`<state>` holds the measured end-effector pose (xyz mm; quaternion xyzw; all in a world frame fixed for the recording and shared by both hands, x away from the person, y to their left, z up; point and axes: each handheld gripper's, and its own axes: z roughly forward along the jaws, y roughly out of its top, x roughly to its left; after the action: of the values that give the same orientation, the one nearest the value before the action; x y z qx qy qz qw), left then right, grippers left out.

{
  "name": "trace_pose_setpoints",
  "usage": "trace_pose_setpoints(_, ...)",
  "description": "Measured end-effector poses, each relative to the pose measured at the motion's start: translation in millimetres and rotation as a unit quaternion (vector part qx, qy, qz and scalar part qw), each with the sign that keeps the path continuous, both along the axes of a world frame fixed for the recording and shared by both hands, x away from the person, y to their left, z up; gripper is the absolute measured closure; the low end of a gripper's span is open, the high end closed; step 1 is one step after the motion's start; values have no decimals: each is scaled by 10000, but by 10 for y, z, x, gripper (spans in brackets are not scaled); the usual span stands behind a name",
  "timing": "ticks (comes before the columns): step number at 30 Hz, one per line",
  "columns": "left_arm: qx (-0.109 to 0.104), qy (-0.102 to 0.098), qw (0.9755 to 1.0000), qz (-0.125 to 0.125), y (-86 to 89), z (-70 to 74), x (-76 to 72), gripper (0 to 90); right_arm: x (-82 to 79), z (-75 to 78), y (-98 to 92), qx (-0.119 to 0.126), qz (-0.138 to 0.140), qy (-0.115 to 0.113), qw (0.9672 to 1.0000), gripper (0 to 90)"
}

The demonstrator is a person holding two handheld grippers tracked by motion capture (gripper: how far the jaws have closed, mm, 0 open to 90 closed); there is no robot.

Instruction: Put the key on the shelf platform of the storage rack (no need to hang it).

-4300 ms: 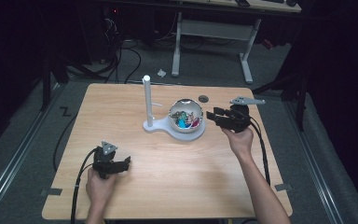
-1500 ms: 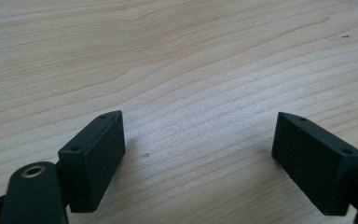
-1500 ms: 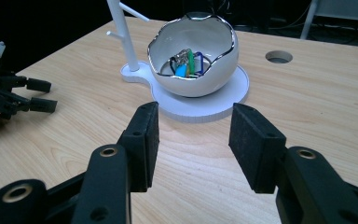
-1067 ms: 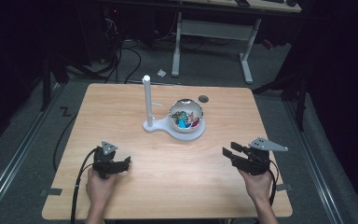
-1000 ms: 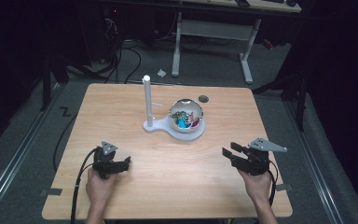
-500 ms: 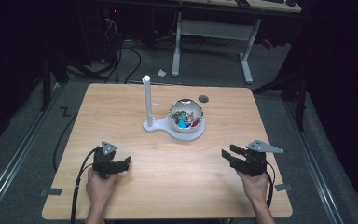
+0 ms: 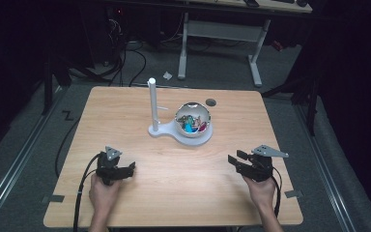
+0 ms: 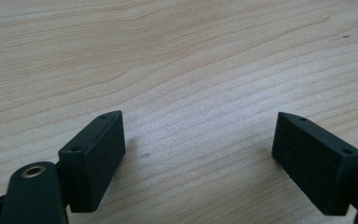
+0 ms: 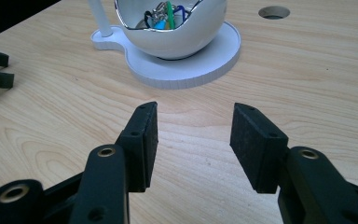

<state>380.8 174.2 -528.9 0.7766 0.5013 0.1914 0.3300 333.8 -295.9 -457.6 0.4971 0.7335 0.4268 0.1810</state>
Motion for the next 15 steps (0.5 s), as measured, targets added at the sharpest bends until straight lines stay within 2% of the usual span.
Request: trace_pose_setpoints(15,1,1,10000,0,0,0,0,176,97,-162,-37,15,-158,185,9997,520)
